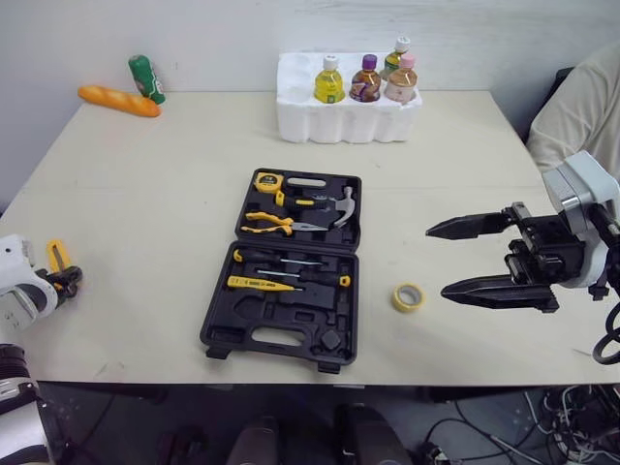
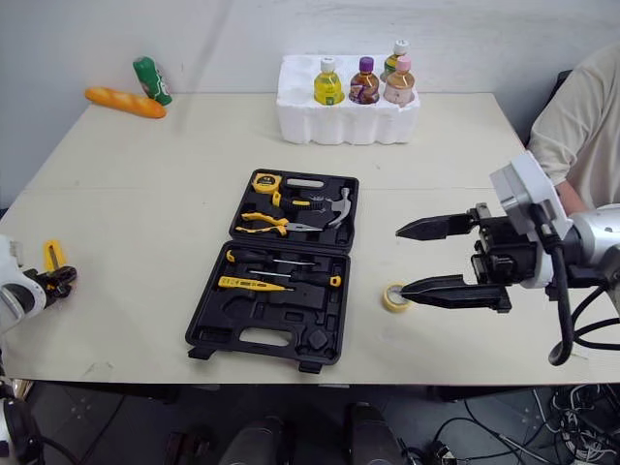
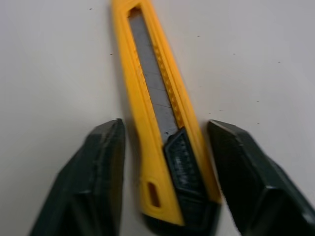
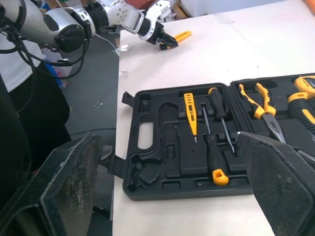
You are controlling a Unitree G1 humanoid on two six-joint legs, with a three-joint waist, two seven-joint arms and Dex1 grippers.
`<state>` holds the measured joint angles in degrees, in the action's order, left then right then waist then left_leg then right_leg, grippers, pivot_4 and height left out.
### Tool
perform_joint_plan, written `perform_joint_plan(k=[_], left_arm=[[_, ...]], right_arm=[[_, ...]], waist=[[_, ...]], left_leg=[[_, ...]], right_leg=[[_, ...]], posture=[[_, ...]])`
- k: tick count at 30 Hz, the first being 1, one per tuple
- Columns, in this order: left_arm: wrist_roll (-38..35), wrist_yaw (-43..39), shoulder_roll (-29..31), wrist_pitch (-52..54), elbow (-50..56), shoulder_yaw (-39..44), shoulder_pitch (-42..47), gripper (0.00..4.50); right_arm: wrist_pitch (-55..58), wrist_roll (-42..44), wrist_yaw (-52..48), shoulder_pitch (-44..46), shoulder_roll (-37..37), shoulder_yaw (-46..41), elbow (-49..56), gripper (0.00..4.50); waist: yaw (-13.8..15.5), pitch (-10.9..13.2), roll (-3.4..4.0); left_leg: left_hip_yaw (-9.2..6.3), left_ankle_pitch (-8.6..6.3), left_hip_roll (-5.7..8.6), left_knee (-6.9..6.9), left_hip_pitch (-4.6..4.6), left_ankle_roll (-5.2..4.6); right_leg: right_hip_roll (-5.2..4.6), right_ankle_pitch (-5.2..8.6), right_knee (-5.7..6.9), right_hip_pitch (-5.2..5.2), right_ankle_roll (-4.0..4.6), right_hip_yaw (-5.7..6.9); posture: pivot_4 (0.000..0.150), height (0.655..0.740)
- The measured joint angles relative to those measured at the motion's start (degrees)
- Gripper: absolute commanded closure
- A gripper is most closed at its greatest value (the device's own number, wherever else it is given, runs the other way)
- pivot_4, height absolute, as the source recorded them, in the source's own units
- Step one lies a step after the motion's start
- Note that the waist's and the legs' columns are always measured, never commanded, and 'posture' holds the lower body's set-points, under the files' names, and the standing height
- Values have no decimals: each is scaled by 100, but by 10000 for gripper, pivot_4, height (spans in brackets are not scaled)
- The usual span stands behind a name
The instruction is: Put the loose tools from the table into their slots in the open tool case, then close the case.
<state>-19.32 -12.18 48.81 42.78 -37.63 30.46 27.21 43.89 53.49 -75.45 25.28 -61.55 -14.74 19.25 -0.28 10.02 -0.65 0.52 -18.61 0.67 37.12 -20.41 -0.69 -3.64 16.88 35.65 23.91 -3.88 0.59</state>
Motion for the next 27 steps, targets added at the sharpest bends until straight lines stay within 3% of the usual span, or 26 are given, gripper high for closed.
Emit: perform_joint_plan(k=[8, 16, 21, 27], left_arm=[[145, -474, 82, -279, 133, -290, -116, 31027], [-4, -3492, 961, -868, 2628, -1619, -825, 31032], [-526, -5149, 1100, -684, 4017, -2706, -149, 31032], [-186, -6532, 893, -687, 4575, -4483, 1193, 31032]], right_arm=[[-18, 14, 213, -263, -2, -224, 84, 0], [41, -56, 285, -1304, -106, -1141, 249, 0], [99, -72, 381, -2205, -70, -1687, 731, 0], [263, 253, 1092, -2479, 125, -1857, 1631, 0]], waist=[[16, 0, -1], [44, 4, -11], [62, 6, -5], [-7, 12, -1]], left_leg=[[-2, 0, 0, 0, -2, 1], [-14, 5, 0, 4, -70, 13], [-8, 10, 1, 8, -90, 15], [10, 11, 0, 26, -73, -6]], right_leg=[[0, 1, -2, 0, 1, 2], [-8, 1, -33, 35, 2, 11], [-9, 1, -26, 52, 1, 10], [13, -1, 18, 52, -2, -8]], posture=[[1500, 7367], [1500, 7367], [1500, 7367], [1500, 7367]])
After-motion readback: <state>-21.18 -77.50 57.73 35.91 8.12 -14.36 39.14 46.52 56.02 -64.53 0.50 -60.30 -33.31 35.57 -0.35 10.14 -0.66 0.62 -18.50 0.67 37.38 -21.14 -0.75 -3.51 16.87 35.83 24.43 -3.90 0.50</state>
